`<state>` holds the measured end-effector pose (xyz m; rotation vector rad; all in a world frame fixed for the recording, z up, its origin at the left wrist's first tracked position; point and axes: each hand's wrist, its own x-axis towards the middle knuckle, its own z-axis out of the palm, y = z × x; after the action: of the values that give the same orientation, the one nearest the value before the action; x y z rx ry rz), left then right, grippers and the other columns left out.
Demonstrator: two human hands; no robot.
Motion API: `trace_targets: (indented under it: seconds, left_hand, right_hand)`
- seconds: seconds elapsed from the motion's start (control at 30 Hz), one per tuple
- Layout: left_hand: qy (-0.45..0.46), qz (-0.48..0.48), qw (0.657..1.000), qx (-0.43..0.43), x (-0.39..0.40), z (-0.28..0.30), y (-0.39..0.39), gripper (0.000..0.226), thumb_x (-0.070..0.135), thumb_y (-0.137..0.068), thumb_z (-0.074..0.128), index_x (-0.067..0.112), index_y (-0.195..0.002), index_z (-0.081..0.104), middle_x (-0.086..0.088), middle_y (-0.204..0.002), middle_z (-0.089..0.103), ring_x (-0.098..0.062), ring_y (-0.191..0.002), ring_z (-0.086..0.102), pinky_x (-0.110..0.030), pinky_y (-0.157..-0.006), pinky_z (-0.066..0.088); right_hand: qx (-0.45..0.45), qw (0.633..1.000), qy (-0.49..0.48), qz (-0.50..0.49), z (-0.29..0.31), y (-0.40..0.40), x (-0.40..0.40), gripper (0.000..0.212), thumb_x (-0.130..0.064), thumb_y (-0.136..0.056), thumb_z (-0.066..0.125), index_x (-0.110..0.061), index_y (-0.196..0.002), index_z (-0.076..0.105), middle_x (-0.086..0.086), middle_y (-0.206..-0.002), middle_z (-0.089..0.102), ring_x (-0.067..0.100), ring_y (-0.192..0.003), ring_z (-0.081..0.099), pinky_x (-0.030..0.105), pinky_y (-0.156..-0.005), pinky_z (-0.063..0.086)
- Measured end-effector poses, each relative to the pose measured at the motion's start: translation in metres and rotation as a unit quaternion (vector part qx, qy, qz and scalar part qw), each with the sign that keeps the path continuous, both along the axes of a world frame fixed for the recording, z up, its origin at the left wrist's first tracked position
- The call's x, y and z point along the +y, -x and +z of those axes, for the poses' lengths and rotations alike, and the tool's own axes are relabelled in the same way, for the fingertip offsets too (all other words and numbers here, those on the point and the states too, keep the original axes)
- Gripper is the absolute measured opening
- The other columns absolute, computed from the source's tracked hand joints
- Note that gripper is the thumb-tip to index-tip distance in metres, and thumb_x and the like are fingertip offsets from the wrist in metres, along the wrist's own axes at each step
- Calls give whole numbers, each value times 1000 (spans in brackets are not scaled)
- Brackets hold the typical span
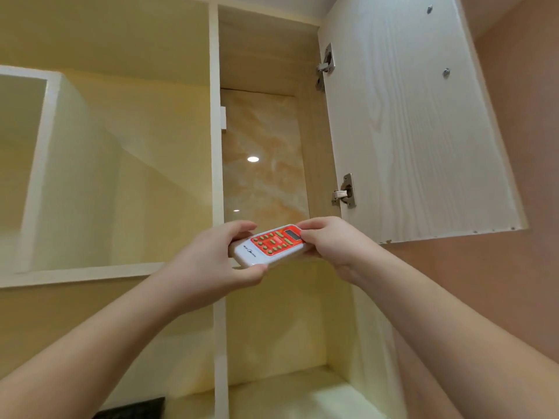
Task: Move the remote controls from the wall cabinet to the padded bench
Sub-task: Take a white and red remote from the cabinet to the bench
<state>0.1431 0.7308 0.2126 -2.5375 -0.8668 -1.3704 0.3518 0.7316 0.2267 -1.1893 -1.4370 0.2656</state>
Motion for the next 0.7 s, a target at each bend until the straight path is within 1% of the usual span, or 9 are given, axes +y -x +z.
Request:
trace_targets:
  seconds: [0.03,0.1,0.17,0.23,0.3,0.37,0.4,0.6,0.7]
  left_hand:
    - [-6,6,1000,3,-4,-5,7,68,39,-74,74,31,-135,47,24,-119,56,10,-106,54,-9,-87,40]
    - [-18,10,1000,2,-11,-15,22,66,43,-74,72,34,-134,47,25,-118,58,10,-105,55,-11,-88,42]
    - [-27,10,1000,-1,-17,-24,35,65,44,-73,72,34,-133,49,24,-119,59,10,-105,56,-5,-85,40]
    - [-30,4,1000,-1,-22,-33,45,62,44,-73,72,34,-131,51,24,-116,60,11,-102,57,2,-80,36]
    - [-29,-8,1000,4,-26,-43,49,59,45,-72,72,33,-127,54,25,-113,61,11,-100,57,3,-79,37]
    - [-22,-19,1000,11,-30,-54,51,57,45,-72,73,33,-125,55,24,-110,60,8,-100,57,1,-80,39]
    - [-19,-24,999,14,-32,-60,50,57,45,-72,73,32,-125,55,23,-110,60,5,-100,57,0,-80,39]
    - [15,-78,996,26,-44,-92,32,54,48,-71,74,31,-119,55,19,-107,59,1,-97,56,-12,-80,46]
    - [43,-127,990,34,-54,-114,18,47,49,-70,75,37,-112,56,21,-102,60,4,-95,56,-12,-79,47]
  right_hand:
    - [3,1000,-1,5,-5,4,-6,23,-21,-92,52,-17,-105,71,5,-92,75,18,-80,70,39,-85,55]
    - [18,1000,-2,24,-14,12,-22,23,-21,-93,55,-13,-110,69,6,-95,74,12,-75,66,27,-73,56]
    - [49,998,0,44,-22,19,-41,20,-16,-94,56,-10,-109,68,7,-95,74,8,-72,63,19,-66,51]
    - [74,996,6,55,-32,25,-60,19,-13,-93,57,-9,-108,67,8,-96,73,9,-73,64,20,-68,52]
    - [99,993,17,62,-43,29,-78,19,-11,-91,60,-7,-109,66,11,-102,73,13,-81,68,22,-72,54]
    - [125,990,30,65,-57,33,-94,20,-9,-90,62,-6,-110,65,12,-107,71,17,-90,69,25,-77,57]
    - [134,988,37,61,-64,35,-101,21,-8,-90,62,-5,-110,64,14,-106,71,18,-91,69,25,-79,58]
    - [217,972,73,40,-108,35,-147,21,-6,-89,62,-5,-110,61,14,-99,72,17,-85,71,25,-75,60]
    - [255,963,88,27,-131,23,-173,25,-7,-91,60,-3,-116,59,18,-107,71,22,-97,70,28,-79,59]
